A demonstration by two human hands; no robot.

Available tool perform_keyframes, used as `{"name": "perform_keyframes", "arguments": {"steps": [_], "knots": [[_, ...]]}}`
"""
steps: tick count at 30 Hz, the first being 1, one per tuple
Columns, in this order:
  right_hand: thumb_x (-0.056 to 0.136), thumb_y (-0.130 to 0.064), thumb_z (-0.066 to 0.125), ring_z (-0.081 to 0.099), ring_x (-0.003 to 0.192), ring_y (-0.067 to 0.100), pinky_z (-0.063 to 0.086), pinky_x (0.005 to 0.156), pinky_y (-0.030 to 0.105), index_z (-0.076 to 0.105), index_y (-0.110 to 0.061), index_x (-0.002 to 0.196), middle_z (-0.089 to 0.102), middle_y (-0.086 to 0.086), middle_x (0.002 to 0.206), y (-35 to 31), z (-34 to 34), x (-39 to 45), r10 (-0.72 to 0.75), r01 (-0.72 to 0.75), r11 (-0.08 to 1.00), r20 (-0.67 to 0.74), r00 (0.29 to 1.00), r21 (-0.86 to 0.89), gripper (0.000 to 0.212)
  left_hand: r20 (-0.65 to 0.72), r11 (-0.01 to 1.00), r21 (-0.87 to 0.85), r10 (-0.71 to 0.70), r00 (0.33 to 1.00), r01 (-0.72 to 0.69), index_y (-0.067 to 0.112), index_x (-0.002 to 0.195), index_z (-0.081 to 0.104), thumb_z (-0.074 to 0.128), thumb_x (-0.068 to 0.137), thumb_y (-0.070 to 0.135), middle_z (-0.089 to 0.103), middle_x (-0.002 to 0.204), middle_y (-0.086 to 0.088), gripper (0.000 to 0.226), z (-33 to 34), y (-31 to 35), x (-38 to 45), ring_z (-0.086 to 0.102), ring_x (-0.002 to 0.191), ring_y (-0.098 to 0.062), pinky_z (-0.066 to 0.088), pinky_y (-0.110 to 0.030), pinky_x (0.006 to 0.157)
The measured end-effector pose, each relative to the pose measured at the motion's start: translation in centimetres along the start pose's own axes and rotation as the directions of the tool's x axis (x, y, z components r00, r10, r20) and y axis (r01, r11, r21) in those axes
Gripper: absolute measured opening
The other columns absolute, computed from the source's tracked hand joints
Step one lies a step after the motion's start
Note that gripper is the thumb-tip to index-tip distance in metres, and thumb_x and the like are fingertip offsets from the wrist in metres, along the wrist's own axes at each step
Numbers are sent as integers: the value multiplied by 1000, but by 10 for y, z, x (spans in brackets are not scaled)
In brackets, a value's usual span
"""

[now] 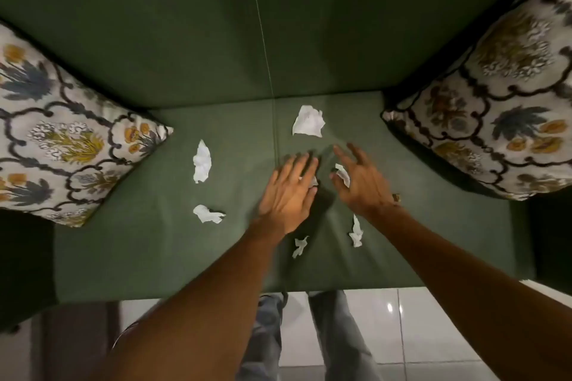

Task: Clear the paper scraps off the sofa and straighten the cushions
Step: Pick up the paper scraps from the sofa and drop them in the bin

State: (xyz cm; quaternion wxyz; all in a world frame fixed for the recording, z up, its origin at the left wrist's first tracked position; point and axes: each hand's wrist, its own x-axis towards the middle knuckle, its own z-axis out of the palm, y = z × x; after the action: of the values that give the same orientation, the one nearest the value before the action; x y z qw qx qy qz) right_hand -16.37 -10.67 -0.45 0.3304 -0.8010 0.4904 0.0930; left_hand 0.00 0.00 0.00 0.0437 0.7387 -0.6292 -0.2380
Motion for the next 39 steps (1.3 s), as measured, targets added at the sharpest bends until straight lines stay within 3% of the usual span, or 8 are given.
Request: {"name": "perform_keyframes", "arguments": {"steps": [7,11,15,24,30,34,36,39], "knots": [[104,-10,66,49,144,38,52,116,49,65,-15,146,47,14,158,35,52,-11,56,-56,998,32,998,8,42,214,987,159,-11,977,-24,16,162,20,59,93,-1,14,172,-11,81,56,-14,-6,22,153,-34,34,-44,117],[104,-1,62,58,135,39,50,118,45,69,-6,140,57,17,149,39,61,-12,68,-66,993,-15,998,93,37,146,996,90,-31,989,18,7,155,35,60,88,-12,30,165,-10,74,57,-15,-12,39,142,-31,49,-44,103],[103,-3,66,70,121,34,55,110,45,80,-8,119,71,14,134,39,62,-17,89,-85,978,-9,996,188,21,164,1000,-1,22,986,-22,8,131,66,61,92,-7,59,137,-12,42,55,-28,-15,57,127,-32,53,-43,97],[95,-22,84,81,93,20,68,89,43,86,-15,109,85,3,105,27,73,-101,380,-249,784,-123,917,568,16,146,971,-191,-114,983,141,10,114,74,66,98,7,74,106,-13,18,42,-8,-86,70,96,-35,58,-45,82],[97,-37,79,64,124,25,55,93,29,84,-23,110,68,2,134,35,92,-143,390,-318,881,-158,907,350,20,146,982,-158,-79,986,102,13,112,78,67,101,17,65,112,-8,16,59,10,-123,58,105,-25,57,-40,86],[100,-29,76,45,151,30,45,119,41,83,-19,110,51,5,163,47,108,-137,339,-283,897,-118,933,341,15,74,971,-174,-154,985,165,10,107,79,76,94,10,66,127,-7,14,82,17,-123,61,111,-29,60,-42,89],[101,-25,75,48,148,29,41,120,32,82,-15,111,52,7,161,53,117,-128,293,-242,907,-104,950,345,15,45,968,-207,-134,990,141,6,103,79,76,94,4,69,117,-11,10,95,18,-123,64,104,-30,61,-43,84],[102,-19,73,52,131,14,27,106,-6,76,-9,119,57,9,150,54,123,-117,296,-252,901,-78,952,354,20,55,959,-237,-143,988,152,4,105,78,68,98,3,67,114,-15,12,114,14,-129,64,106,-32,58,-43,91]]}}
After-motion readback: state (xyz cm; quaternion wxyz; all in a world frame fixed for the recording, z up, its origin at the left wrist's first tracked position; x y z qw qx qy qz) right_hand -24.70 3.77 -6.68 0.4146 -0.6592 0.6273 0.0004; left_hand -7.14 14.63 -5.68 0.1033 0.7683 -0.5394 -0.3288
